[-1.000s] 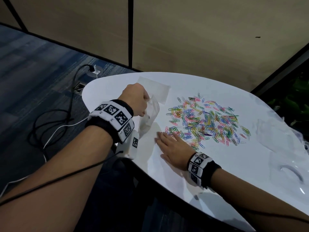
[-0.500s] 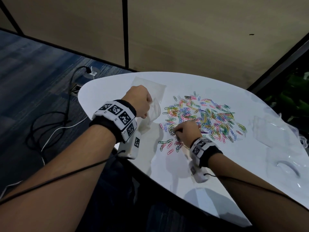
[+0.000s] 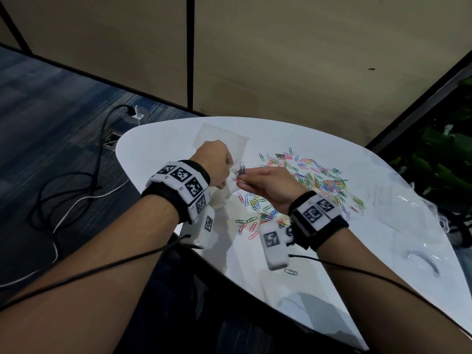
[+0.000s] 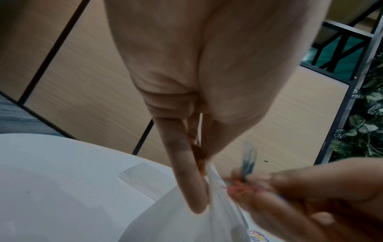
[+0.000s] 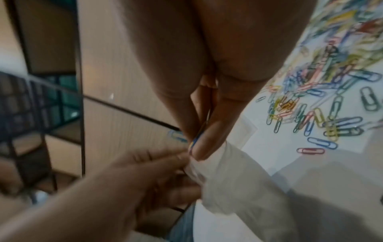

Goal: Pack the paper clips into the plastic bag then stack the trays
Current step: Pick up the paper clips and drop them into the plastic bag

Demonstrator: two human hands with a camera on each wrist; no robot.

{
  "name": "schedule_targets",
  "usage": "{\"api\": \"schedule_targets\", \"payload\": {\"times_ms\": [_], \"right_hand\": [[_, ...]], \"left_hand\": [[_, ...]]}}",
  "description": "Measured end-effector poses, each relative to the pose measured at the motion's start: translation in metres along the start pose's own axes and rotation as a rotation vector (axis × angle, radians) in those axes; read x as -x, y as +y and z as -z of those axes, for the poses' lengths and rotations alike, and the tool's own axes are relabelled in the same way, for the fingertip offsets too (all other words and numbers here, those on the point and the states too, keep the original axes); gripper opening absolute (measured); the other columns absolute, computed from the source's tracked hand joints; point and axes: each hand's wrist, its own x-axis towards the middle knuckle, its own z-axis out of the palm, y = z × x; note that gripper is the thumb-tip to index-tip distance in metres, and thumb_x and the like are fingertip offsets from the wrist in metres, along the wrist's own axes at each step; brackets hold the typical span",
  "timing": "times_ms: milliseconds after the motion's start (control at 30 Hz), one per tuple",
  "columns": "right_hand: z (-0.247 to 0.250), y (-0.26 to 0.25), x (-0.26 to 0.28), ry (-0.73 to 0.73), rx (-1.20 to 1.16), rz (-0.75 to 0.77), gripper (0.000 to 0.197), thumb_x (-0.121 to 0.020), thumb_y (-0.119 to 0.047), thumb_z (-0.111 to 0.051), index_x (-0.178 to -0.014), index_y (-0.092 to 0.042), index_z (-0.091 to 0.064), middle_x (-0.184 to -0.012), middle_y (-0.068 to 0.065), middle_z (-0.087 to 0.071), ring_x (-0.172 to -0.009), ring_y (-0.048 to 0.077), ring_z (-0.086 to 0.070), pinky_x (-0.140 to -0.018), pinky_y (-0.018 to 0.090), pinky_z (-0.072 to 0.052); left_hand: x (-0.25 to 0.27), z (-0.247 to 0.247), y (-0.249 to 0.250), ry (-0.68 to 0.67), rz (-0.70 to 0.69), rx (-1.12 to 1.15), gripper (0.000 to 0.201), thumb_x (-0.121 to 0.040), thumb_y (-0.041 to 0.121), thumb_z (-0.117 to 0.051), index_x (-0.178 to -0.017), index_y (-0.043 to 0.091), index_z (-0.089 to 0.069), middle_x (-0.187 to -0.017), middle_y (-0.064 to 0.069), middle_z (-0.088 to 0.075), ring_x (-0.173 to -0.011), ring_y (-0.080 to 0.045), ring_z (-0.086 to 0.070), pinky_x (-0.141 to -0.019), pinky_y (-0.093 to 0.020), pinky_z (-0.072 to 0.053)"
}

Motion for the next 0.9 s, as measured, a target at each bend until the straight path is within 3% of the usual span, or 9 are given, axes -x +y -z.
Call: {"api": "schedule_targets", "payload": {"times_ms": [167, 267, 367, 533, 600, 667, 733, 833, 900], "right_hand": [[-0.029, 0.011, -0.018, 0.147, 0.371, 0.113, 0.029, -0.083, 0.014, -0.055, -0.078, -0.008, -0.074, -0.089, 0.021, -0.072, -0.076, 0.028, -0.07, -0.083, 0.037, -0.06], [-0.033, 0.008, -0.021, 0.135, 0.895, 0.286, 0.021, -0.076, -0.003, -0.065, -0.065, -0.015, -0.078, -0.067, 0.009, -0.073, -0.067, 0.025, -0.071, -0.069, 0.035, -0.061], [-0.033, 0.003, -0.013, 0.04, 1.182, 0.413, 0.022, -0.085, -0.009, -0.058, -0.081, -0.014, -0.079, -0.071, 0.007, -0.072, -0.061, 0.02, -0.061, -0.062, 0.03, -0.052], [-0.002, 0.015, 0.004, 0.244, 0.647, 0.518, 0.027, -0.09, 0.002, -0.052, -0.091, -0.01, -0.076, -0.084, 0.006, -0.075, -0.071, 0.019, -0.072, -0.071, 0.034, -0.062], [0.017, 0.043, 0.007, 0.185, 0.982, 0.518, 0.026, -0.091, -0.005, -0.053, -0.102, -0.016, -0.075, -0.102, 0.0, -0.075, -0.084, 0.013, -0.07, -0.084, 0.038, -0.059], [0.03, 0.081, 0.014, -0.118, 1.425, 0.467, 0.036, -0.096, -0.016, -0.051, -0.132, -0.016, -0.059, -0.137, 0.002, -0.058, -0.116, 0.017, -0.06, -0.103, 0.04, -0.048], [0.047, 0.118, 0.017, -0.346, 1.75, 0.617, 0.049, -0.095, -0.017, -0.051, -0.143, -0.009, -0.044, -0.15, 0.01, -0.043, -0.132, 0.028, -0.047, -0.106, 0.044, -0.044], [0.076, 0.144, 0.014, -0.292, 1.945, 0.718, 0.059, -0.087, -0.015, -0.059, -0.142, -0.006, -0.042, -0.152, 0.015, -0.04, -0.136, 0.034, -0.044, -0.106, 0.05, -0.043], [0.094, 0.144, 0.007, -0.169, 2.01, 0.629, 0.068, -0.079, -0.012, -0.065, -0.142, -0.005, -0.042, -0.151, 0.016, -0.041, -0.137, 0.038, -0.041, -0.106, 0.054, -0.042]], "left_hand": [[0.004, 0.001, 0.001, -0.005, -0.039, -0.024, 0.025, -0.097, 0.0, -0.052, -0.098, 0.0, -0.076, -0.081, -0.02, -0.076, -0.072, -0.03, -0.077, -0.075, -0.038, -0.064], [0.002, 0.002, 0.0, 0.014, -0.046, -0.055, 0.027, -0.093, -0.003, -0.051, -0.093, 0.003, -0.078, -0.086, -0.017, -0.075, -0.072, -0.03, -0.077, -0.075, -0.04, -0.064], [0.001, 0.002, 0.001, 0.013, -0.036, -0.033, 0.024, -0.095, -0.003, -0.052, -0.102, 0.002, -0.075, -0.088, -0.019, -0.074, -0.073, -0.03, -0.077, -0.075, -0.04, -0.064], [-0.001, 0.006, -0.002, 0.044, 0.001, -0.028, 0.028, -0.095, -0.004, -0.052, -0.115, 0.003, -0.07, -0.085, -0.017, -0.073, -0.072, -0.028, -0.077, -0.076, -0.04, -0.064], [0.0, 0.008, -0.004, 0.037, 0.004, -0.025, 0.031, -0.093, -0.006, -0.053, -0.119, 0.002, -0.069, -0.086, -0.018, -0.073, -0.075, -0.03, -0.077, -0.078, -0.041, -0.064], [0.0, 0.008, -0.003, 0.033, -0.001, -0.031, 0.033, -0.091, -0.008, -0.056, -0.12, 0.001, -0.068, -0.089, -0.02, -0.075, -0.08, -0.032, -0.076, -0.081, -0.042, -0.063], [0.0, 0.006, -0.003, 0.031, -0.012, -0.051, 0.035, -0.088, -0.008, -0.061, -0.121, 0.002, -0.069, -0.098, -0.02, -0.075, -0.088, -0.033, -0.075, -0.085, -0.042, -0.062], [0.0, 0.005, -0.002, 0.028, -0.018, -0.075, 0.034, -0.087, -0.007, -0.065, -0.12, 0.002, -0.07, -0.101, -0.019, -0.075, -0.092, -0.034, -0.074, -0.086, -0.042, -0.061], [-0.002, 0.004, 0.0, 0.02, -0.019, -0.093, 0.034, -0.087, -0.006, -0.064, -0.119, 0.002, -0.07, -0.099, -0.019, -0.076, -0.092, -0.032, -0.074, -0.087, -0.041, -0.061]]}}
